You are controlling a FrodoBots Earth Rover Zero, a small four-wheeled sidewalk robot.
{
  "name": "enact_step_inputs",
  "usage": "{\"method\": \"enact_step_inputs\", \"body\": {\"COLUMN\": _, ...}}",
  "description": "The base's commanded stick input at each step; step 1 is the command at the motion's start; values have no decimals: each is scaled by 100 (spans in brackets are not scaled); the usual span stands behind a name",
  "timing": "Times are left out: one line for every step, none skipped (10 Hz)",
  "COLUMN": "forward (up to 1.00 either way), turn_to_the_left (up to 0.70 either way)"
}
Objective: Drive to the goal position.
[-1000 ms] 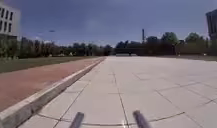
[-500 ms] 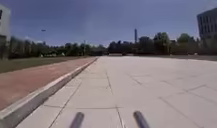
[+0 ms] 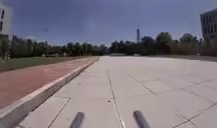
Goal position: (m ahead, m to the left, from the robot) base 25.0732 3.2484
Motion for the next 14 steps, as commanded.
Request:
{"method": "enact_step_inputs", "body": {"forward": 100, "turn_to_the_left": 0}}
{"method": "enact_step_inputs", "body": {"forward": 100, "turn_to_the_left": 0}}
{"method": "enact_step_inputs", "body": {"forward": 100, "turn_to_the_left": 0}}
{"method": "enact_step_inputs", "body": {"forward": 100, "turn_to_the_left": 0}}
{"method": "enact_step_inputs", "body": {"forward": 100, "turn_to_the_left": 0}}
{"method": "enact_step_inputs", "body": {"forward": 100, "turn_to_the_left": 0}}
{"method": "enact_step_inputs", "body": {"forward": 100, "turn_to_the_left": 0}}
{"method": "enact_step_inputs", "body": {"forward": 100, "turn_to_the_left": 0}}
{"method": "enact_step_inputs", "body": {"forward": 100, "turn_to_the_left": 0}}
{"method": "enact_step_inputs", "body": {"forward": 100, "turn_to_the_left": 0}}
{"method": "enact_step_inputs", "body": {"forward": 100, "turn_to_the_left": 0}}
{"method": "enact_step_inputs", "body": {"forward": 100, "turn_to_the_left": 0}}
{"method": "enact_step_inputs", "body": {"forward": 100, "turn_to_the_left": 0}}
{"method": "enact_step_inputs", "body": {"forward": 100, "turn_to_the_left": 0}}
